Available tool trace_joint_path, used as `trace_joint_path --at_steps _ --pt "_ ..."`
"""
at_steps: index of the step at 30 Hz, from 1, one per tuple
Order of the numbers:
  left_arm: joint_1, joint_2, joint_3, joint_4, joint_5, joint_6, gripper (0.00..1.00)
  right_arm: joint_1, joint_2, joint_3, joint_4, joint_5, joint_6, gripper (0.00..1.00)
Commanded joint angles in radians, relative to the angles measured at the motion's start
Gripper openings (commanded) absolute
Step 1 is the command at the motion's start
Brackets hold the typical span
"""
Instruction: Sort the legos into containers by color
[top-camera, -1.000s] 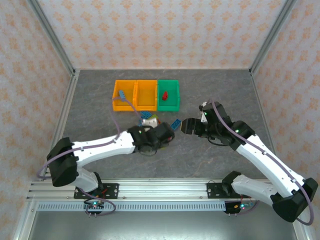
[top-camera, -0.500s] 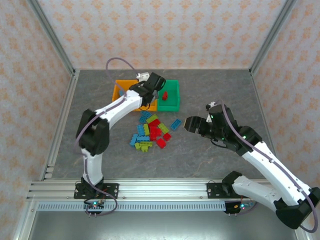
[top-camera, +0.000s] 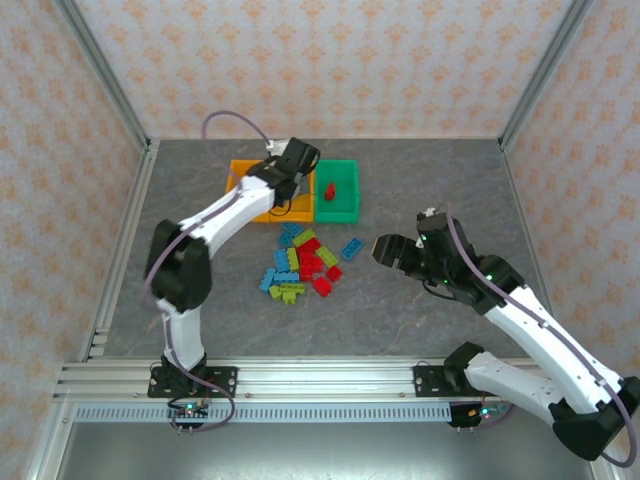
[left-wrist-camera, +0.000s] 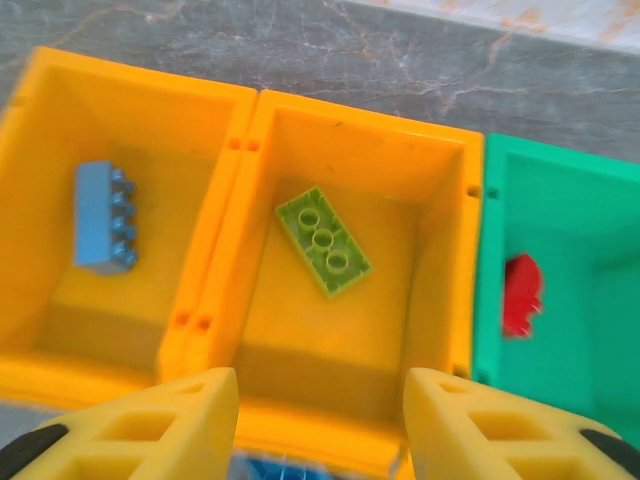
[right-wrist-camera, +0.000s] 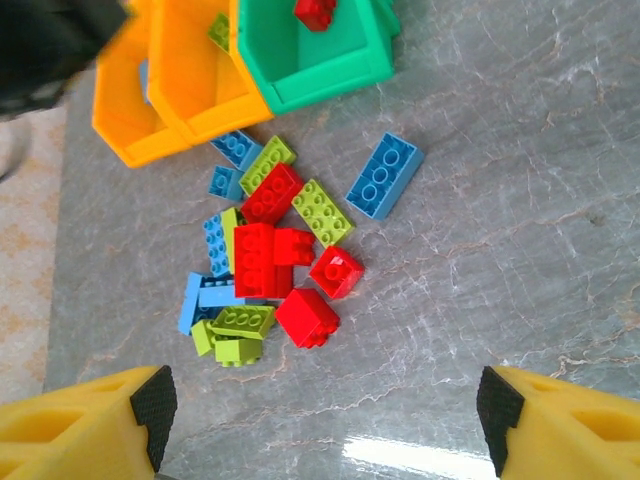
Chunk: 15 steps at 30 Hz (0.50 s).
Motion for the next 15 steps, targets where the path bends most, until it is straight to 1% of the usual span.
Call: trace_joint_path --at_steps 1,4,5,7,11,13,15 --pt "-0.055 -0.283 -0.143 0.039 0.035 0.004 0.47 0.011 0.053 -0.019 0.054 0.020 0.049 0.81" --pt "-0.129 -0.469 -0.268 0.001 0.020 0.041 0.46 0.021 0.110 -0.017 0.085 0.009 0.055 0.81" --pt "-0.159 -0.527 -0.311 -0.035 0.022 0.060 0.46 0.030 0.133 -0.014 0.103 -0.001 0.053 0.81" --pt "-0.189 -0.597 -0.376 -0.101 0.023 0.053 0.45 0.044 0.172 -0.007 0.124 -0.008 0.050 0.81" --pt "-0.196 -0.685 -0.504 -0.212 0.086 0.031 0.44 0.073 0.249 0.031 0.130 -0.005 0.044 0.81" --pt "-0.195 -0.712 -0.583 -0.211 0.119 0.031 0.45 0.082 0.275 0.044 0.126 0.000 0.043 0.81" --pt "-0.188 -0.719 -0.661 -0.176 0.147 0.032 0.47 0.088 0.278 0.049 0.126 -0.001 0.044 0.81"
